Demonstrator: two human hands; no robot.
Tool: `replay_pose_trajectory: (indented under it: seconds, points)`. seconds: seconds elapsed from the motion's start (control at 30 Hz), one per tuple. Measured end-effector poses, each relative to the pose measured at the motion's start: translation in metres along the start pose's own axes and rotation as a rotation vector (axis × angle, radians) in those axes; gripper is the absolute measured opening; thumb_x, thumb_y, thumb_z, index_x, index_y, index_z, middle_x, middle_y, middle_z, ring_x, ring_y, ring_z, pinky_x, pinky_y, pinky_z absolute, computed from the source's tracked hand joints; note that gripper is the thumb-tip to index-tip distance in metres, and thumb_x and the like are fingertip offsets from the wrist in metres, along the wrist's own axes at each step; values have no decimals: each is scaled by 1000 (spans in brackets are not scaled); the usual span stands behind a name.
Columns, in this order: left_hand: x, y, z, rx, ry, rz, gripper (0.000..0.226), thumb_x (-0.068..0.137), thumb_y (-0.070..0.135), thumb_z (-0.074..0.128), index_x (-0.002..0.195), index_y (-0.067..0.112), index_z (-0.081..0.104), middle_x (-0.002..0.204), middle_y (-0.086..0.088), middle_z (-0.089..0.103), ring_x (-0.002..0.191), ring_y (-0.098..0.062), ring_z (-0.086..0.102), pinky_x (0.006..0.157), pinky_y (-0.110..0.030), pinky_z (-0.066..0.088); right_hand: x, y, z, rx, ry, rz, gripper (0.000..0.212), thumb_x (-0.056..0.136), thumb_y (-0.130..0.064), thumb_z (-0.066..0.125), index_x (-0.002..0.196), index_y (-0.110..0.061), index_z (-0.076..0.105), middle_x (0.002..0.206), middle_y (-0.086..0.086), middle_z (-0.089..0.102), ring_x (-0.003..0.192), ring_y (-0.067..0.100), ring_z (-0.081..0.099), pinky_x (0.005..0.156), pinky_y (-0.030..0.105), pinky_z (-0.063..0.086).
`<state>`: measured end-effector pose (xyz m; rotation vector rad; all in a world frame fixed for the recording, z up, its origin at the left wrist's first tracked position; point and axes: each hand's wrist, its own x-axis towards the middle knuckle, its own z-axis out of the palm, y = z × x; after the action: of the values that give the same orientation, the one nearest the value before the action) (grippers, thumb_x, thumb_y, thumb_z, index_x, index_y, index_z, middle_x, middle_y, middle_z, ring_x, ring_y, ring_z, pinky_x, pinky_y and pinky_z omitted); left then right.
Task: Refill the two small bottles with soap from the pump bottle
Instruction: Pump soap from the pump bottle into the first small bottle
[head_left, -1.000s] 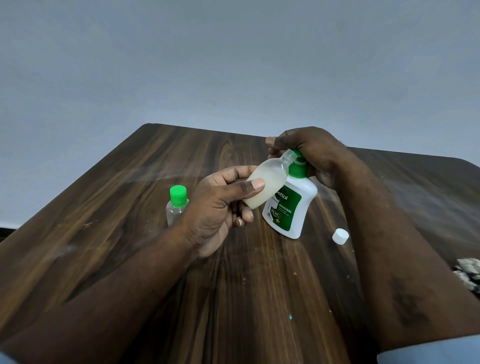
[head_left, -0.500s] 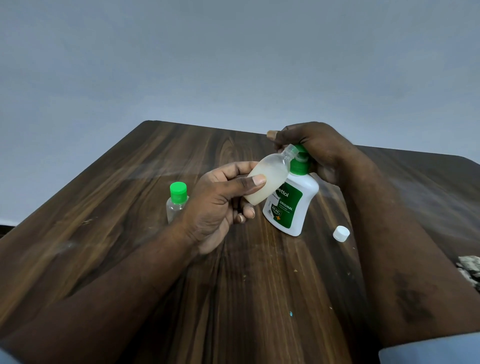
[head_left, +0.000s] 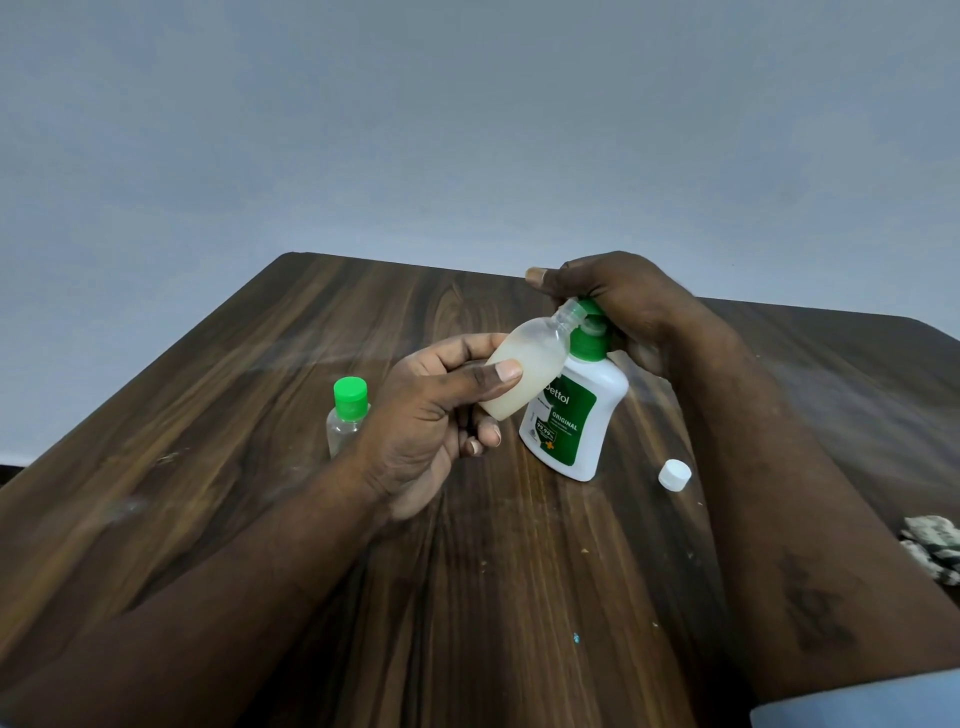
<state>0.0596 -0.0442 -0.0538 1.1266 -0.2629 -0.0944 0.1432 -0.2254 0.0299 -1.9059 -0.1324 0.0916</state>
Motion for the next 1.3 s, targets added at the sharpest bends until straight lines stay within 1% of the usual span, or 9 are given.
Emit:
replay_pose_trajectory:
  seconds: [0.1,0.17,0.23,0.33,0.5,0.6,0.9,1.03,1.3]
  points:
    - [0,0,-1,0,-7,0,45,80,20,71,121,4,67,82,-11,69,43,-11,51,38,-17,34,0,1,1,25,12,17,35,86,-33,84,63,-19,61,56,-6,59,59,16,54,68,36,48]
    - [0,-1,-1,2,0,-1,44,80,21,72,121,4,67,82,-11,70,43,-11,50,37,-17,34,-1,3,3,29,20,30,23,85,-31,84,80,-13,71,66,-2,66,70,20,61,78,42,55]
    - [0,-1,-1,5,4,-6,44,80,20,72,120,4,67,81,-10,70,42,-10,50,37,-17,34,-4,3,3,28,30,50,27,86,-29,84,97,-6,74,83,6,71,81,24,66,91,49,58]
    - [0,-2,0,10,7,-6,44,80,20,71,121,4,67,82,-11,70,42,-11,50,37,-17,34,-4,4,4,8,36,50,29,86,-31,84,99,-7,74,88,7,72,85,25,66,98,51,56]
    - [0,-2,-1,3,2,-1,43,80,19,71,120,4,67,81,-11,69,42,-11,51,36,-17,34,-2,2,2,15,15,25,27,86,-34,84,77,-14,68,61,-4,64,69,19,59,78,41,52]
    - [0,-2,-2,0,-14,11,41,82,18,73,121,5,68,84,-12,69,43,-11,51,37,-17,35,-2,-1,1,6,9,-2,39,87,-36,82,60,-20,59,54,-7,57,59,15,51,70,37,45]
    - [0,-2,0,11,8,-4,42,80,20,71,119,5,68,82,-12,69,42,-10,50,37,-16,34,0,6,2,57,-8,44,39,84,-29,86,56,-20,60,54,-6,59,62,18,54,77,42,46]
    - [0,-2,-1,13,10,-6,45,80,20,71,121,3,67,84,-14,69,42,-11,50,37,-17,34,2,6,2,31,6,22,42,84,-32,86,53,-20,60,54,-6,59,60,18,54,74,40,47]
    - [0,-1,-1,9,0,4,43,80,20,71,120,5,68,83,-13,69,43,-11,50,37,-17,35,1,1,1,-31,7,-6,38,86,-39,83,64,-19,61,60,-3,59,58,16,53,66,34,46]
